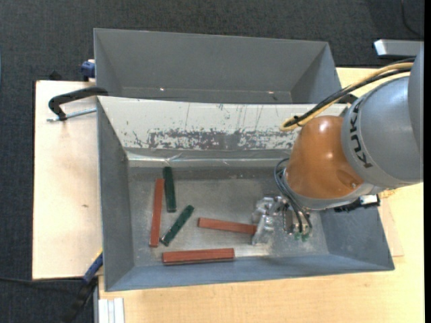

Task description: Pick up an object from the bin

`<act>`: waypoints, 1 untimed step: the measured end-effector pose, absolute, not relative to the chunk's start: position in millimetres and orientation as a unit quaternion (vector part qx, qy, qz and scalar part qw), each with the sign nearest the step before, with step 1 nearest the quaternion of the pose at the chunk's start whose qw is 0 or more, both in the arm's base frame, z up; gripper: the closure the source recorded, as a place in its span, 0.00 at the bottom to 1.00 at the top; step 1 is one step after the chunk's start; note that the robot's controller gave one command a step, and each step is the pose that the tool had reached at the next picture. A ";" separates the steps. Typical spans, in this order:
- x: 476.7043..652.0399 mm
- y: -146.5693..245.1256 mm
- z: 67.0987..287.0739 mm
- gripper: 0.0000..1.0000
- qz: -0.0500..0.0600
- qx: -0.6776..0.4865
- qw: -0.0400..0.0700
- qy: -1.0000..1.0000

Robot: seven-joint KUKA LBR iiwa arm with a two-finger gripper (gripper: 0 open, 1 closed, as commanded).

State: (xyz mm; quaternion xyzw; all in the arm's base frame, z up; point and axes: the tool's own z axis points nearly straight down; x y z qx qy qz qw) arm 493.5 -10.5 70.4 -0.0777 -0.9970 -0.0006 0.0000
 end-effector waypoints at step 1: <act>521.4 -1.3 205.9 1.00 -0.001 -0.061 -0.002 -0.998</act>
Offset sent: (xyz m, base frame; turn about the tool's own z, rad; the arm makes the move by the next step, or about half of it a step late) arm 0.0000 0.0000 0.0000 0.0000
